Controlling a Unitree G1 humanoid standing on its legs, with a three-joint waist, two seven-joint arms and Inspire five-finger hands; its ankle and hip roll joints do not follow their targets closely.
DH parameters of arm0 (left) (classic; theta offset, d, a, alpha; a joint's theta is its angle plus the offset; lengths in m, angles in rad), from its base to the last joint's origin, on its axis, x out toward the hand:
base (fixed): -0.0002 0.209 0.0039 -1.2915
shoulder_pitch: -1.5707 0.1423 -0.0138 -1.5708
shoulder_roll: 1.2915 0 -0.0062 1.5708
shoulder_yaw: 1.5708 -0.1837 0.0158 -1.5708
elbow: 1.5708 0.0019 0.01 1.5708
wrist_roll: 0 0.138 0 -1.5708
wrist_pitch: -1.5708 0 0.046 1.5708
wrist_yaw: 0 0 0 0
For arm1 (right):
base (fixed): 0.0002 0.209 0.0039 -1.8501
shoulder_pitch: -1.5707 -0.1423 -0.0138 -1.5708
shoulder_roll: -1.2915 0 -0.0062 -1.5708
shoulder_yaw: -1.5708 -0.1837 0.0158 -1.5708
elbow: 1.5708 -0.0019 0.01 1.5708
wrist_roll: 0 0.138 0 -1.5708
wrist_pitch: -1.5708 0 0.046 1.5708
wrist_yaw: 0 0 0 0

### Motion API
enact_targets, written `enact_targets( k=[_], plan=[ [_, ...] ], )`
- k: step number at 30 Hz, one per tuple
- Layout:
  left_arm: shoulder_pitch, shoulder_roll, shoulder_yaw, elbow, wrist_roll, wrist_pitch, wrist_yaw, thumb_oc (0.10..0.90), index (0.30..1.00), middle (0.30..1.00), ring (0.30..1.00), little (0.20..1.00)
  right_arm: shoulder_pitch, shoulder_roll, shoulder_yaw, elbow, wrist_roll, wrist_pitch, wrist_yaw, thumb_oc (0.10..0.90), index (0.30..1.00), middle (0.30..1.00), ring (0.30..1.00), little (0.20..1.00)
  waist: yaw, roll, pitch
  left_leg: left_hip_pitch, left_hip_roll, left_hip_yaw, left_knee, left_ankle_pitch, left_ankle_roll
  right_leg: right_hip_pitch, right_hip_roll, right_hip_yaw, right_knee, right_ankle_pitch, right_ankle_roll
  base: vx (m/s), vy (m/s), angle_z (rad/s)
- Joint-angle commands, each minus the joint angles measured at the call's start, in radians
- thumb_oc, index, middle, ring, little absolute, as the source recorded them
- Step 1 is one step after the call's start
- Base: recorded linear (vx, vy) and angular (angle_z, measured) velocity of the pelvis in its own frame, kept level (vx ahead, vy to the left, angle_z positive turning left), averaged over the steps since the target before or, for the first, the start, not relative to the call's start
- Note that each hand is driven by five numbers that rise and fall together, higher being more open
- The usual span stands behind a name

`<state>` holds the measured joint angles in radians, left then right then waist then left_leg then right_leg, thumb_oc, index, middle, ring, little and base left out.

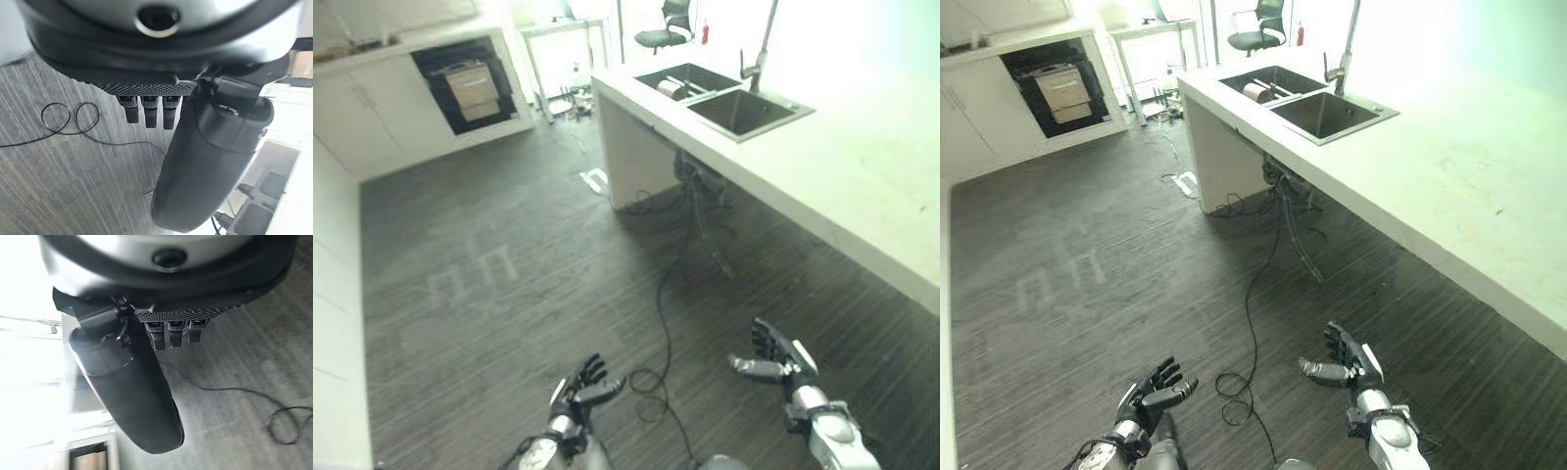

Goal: Place the dishes in the dishwasher.

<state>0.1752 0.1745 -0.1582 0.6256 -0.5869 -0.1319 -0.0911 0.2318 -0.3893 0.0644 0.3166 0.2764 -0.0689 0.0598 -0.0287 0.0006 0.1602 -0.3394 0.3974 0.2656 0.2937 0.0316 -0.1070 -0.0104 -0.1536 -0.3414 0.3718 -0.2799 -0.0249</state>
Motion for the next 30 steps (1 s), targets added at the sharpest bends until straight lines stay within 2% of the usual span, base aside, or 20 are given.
enact_targets(
  k=[1, 6, 9, 11, 12, 14, 15, 16, 17, 18, 19, 20, 21, 22, 23, 24, 26, 27, 29, 30],
  plan=[
    [-0.027, 0.066, 0.044, -0.140, -0.055, -0.117, -0.015, 0.800, 0.900, 0.900, 0.900, 0.900, -0.106, -0.036, -0.020, -0.125, -0.003, -0.129, 0.022, 0.800, 0.900, 0.900, 0.900, 0.900, 0.006, 0.008, -0.025, 0.162, -0.030, 0.088, 0.006, -0.062, -0.036, 0.026, -0.012, 0.008, -0.072, 0.060, 0.112, 0.39, 0.343, -0.34],
    [-0.061, 0.100, 0.050, -0.167, -0.057, -0.059, -0.012, 0.800, 0.900, 0.900, 0.900, 0.900, -0.112, -0.010, -0.026, -0.145, 0.029, -0.093, 0.014, 0.800, 0.900, 0.900, 0.900, 0.900, 0.014, 0.024, -0.038, 0.187, -0.083, 0.045, 0.006, -0.108, -0.012, 0.090, -0.013, -0.006, -0.072, 0.055, 0.132, 0.34, 0.270, 0.32],
    [-0.069, 0.113, 0.036, -0.172, -0.031, -0.052, -0.010, 0.800, 0.900, 0.900, 0.900, 0.900, -0.117, 0.015, -0.015, -0.160, 0.023, -0.076, -0.009, 0.800, 0.900, 0.900, 0.900, 0.900, 0.014, 0.027, -0.047, 0.200, -0.136, 0.036, 0.006, -0.142, 0.028, 0.122, -0.013, -0.009, -0.056, 0.121, 0.169, 0.29, 0.245, 0.47],
    [-0.071, 0.117, 0.030, -0.174, -0.023, -0.050, -0.012, 0.800, 0.900, 0.900, 0.900, 0.900, -0.121, 0.023, -0.010, -0.167, 0.030, -0.069, -0.017, 0.800, 0.900, 0.900, 0.900, 0.900, 0.015, 0.022, -0.049, 0.203, -0.163, 0.041, 0.006, -0.156, 0.048, 0.112, -0.020, -0.001, 0.000, 0.138, 0.188, 0.28, 0.282, 0.47],
    [-0.076, 0.126, 0.012, -0.176, -0.023, -0.043, -0.013, 0.800, 0.900, 0.900, 0.900, 0.900, -0.123, 0.043, 0.001, -0.169, 0.038, -0.066, -0.030, 0.800, 0.900, 0.900, 0.900, 0.900, 0.020, 0.015, -0.056, 0.207, -0.218, 0.043, 0.006, -0.182, 0.086, 0.077, -0.044, 0.021, 0.172, 0.204, 0.221, 0.27, 0.329, 0.26],
    [-0.076, 0.126, 0.004, -0.178, -0.036, -0.038, -0.013, 0.800, 0.900, 0.900, 0.900, 0.900, -0.113, 0.052, 0.004, -0.182, 0.041, -0.060, -0.032, 0.800, 0.900, 0.900, 0.900, 0.900, 0.024, 0.017, -0.058, 0.214, -0.251, 0.047, 0.006, -0.200, 0.111, 0.030, -0.072, 0.038, 0.347, 0.273, 0.237, 0.23, 0.335, 0.20],
    [-0.068, 0.121, 0.000, -0.191, -0.028, -0.039, -0.003, 0.800, 0.900, 0.900, 0.900, 0.900, -0.101, 0.056, 0.013, -0.190, 0.050, -0.059, -0.022, 0.800, 0.900, 0.900, 0.900, 0.900, 0.023, 0.022, -0.056, 0.226, -0.271, 0.053, 0.006, -0.222, 0.131, -0.051, -0.095, 0.049, 0.474, 0.320, 0.239, 0.15, 0.242, 0.48],
    [-0.065, 0.121, -0.003, -0.199, -0.024, -0.039, 0.004, 0.800, 0.900, 0.900, 0.900, 0.900, -0.099, 0.058, 0.017, -0.189, 0.049, -0.063, -0.019, 0.800, 0.900, 0.900, 0.900, 0.900, 0.021, 0.023, -0.054, 0.231, -0.276, 0.054, 0.006, -0.228, 0.134, -0.079, -0.098, 0.046, 0.486, 0.325, 0.236, 0.19, 0.188, 0.31],
    [-0.059, 0.126, -0.015, -0.220, -0.016, -0.035, 0.022, 0.800, 0.900, 0.900, 0.900, 0.900, -0.097, 0.057, 0.027, -0.186, 0.044, -0.071, -0.012, 0.800, 0.900, 0.900, 0.900, 0.900, 0.013, 0.020, -0.044, 0.246, -0.293, 0.048, 0.006, -0.236, 0.134, -0.141, -0.077, 0.016, 0.433, 0.317, 0.225, 0.16, 0.040, -0.06],
    [-0.060, 0.129, -0.018, -0.226, -0.016, -0.032, 0.025, 0.800, 0.900, 0.900, 0.900, 0.900, -0.095, 0.055, 0.030, -0.192, 0.048, -0.072, -0.014, 0.800, 0.900, 0.900, 0.900, 0.900, 0.009, 0.017, -0.039, 0.251, -0.298, 0.042, 0.006, -0.235, 0.131, -0.147, -0.064, -0.003, 0.388, 0.311, 0.220, 0.32, -0.076, -0.38],
    [-0.071, 0.132, -0.021, -0.237, -0.009, -0.020, 0.028, 0.800, 0.900, 0.900, 0.900, 0.900, -0.085, 0.049, 0.035, -0.205, 0.064, -0.077, -0.020, 0.800, 0.900, 0.900, 0.900, 0.900, -0.004, -0.002, -0.027, 0.278, -0.327, 0.017, 0.006, -0.249, 0.124, -0.146, -0.051, -0.043, 0.196, 0.350, 0.214, 0.26, -0.130, -0.06],
    [-0.072, 0.133, -0.022, -0.238, -0.006, -0.019, 0.026, 0.800, 0.900, 0.900, 0.900, 0.900, -0.081, 0.048, 0.035, -0.205, 0.066, -0.082, -0.020, 0.800, 0.900, 0.900, 0.900, 0.900, -0.007, -0.008, -0.024, 0.286, -0.333, 0.012, 0.006, -0.254, 0.123, -0.149, -0.057, -0.049, 0.144, 0.366, 0.211, 0.38, -0.224, 0.43],
    [-0.069, 0.133, -0.020, -0.246, 0.007, -0.019, 0.019, 0.800, 0.900, 0.900, 0.900, 0.900, -0.066, 0.046, 0.034, -0.207, 0.075, -0.103, -0.020, 0.800, 0.900, 0.900, 0.900, 0.900, -0.021, -0.024, -0.018, 0.316, -0.348, -0.004, 0.006, -0.278, 0.116, -0.161, -0.075, -0.061, -0.020, 0.427, 0.210, 0.43, -0.276, 0.73],
    [-0.060, 0.131, -0.019, -0.258, 0.028, -0.025, 0.018, 0.800, 0.900, 0.900, 0.900, 0.900, -0.053, 0.044, 0.028, -0.213, 0.086, -0.121, -0.015, 0.800, 0.900, 0.900, 0.900, 0.900, -0.037, -0.040, -0.011, 0.355, -0.359, -0.020, 0.006, -0.322, 0.108, -0.221, -0.127, -0.037, -0.072, 0.470, 0.235, 0.39, -0.290, 0.60],
    [-0.057, 0.130, -0.020, -0.259, 0.036, -0.031, 0.018, 0.800, 0.900, 0.900, 0.900, 0.900, -0.052, 0.044, 0.026, -0.213, 0.087, -0.126, -0.012, 0.800, 0.900, 0.900, 0.900, 0.900, -0.042, -0.049, -0.007, 0.355, -0.366, -0.014, 0.006, -0.318, 0.113, -0.250, -0.154, -0.034, -0.072, 0.492, 0.231, 0.42, -0.321, 1.23],
    [-0.057, 0.128, -0.031, -0.254, 0.064, -0.058, 0.016, 0.800, 0.900, 0.900, 0.900, 0.900, -0.060, 0.048, 0.024, -0.214, 0.091, -0.139, -0.012, 0.800, 0.900, 0.900, 0.900, 0.900, -0.053, -0.057, 0.006, 0.376, -0.368, -0.028, 0.006, -0.346, 0.119, -0.325, -0.205, 0.021, -0.072, 0.511, 0.247, 0.25, -0.221, 1.00],
    [-0.062, 0.137, -0.041, -0.259, 0.080, -0.070, 0.013, 0.800, 0.900, 0.900, 0.900, 0.900, -0.068, 0.054, 0.026, -0.221, 0.091, -0.143, -0.022, 0.800, 0.900, 0.900, 0.900, 0.900, -0.055, -0.059, 0.011, 0.383, -0.367, -0.036, 0.006, -0.361, 0.124, -0.350, -0.225, 0.047, -0.072, 0.525, 0.258, 0.30, -0.230, 0.44],
    [-0.065, 0.153, -0.048, -0.266, 0.090, -0.077, 0.003, 0.800, 0.900, 0.900, 0.900, 0.900, -0.076, 0.057, 0.030, -0.221, 0.091, -0.149, -0.036, 0.800, 0.900, 0.900, 0.900, 0.900, -0.047, -0.060, 0.015, 0.394, -0.365, -0.039, 0.006, -0.371, 0.120, -0.349, -0.226, 0.056, -0.072, 0.474, 0.258, 0.27, -0.239, 0.10],
    [-0.072, 0.164, -0.052, -0.273, 0.106, -0.083, -0.002, 0.800, 0.900, 0.900, 0.900, 0.900, -0.093, 0.055, 0.040, -0.216, 0.085, -0.156, -0.053, 0.800, 0.900, 0.900, 0.900, 0.900, -0.030, -0.062, 0.002, 0.406, -0.368, -0.039, 0.006, -0.390, 0.118, -0.310, -0.224, 0.036, -0.072, 0.468, 0.276, 0.33, -0.258, -0.14],
    [-0.070, 0.169, -0.054, -0.284, 0.105, -0.079, -0.001, 0.800, 0.900, 0.900, 0.900, 0.900, -0.096, 0.055, 0.043, -0.216, 0.080, -0.160, -0.062, 0.800, 0.900, 0.900, 0.900, 0.900, -0.028, -0.071, 0.003, 0.407, -0.377, -0.033, 0.006, -0.379, 0.119, -0.304, -0.230, 0.024, -0.072, 0.482, 0.269, 0.31, -0.262, -0.38]
  ],
)
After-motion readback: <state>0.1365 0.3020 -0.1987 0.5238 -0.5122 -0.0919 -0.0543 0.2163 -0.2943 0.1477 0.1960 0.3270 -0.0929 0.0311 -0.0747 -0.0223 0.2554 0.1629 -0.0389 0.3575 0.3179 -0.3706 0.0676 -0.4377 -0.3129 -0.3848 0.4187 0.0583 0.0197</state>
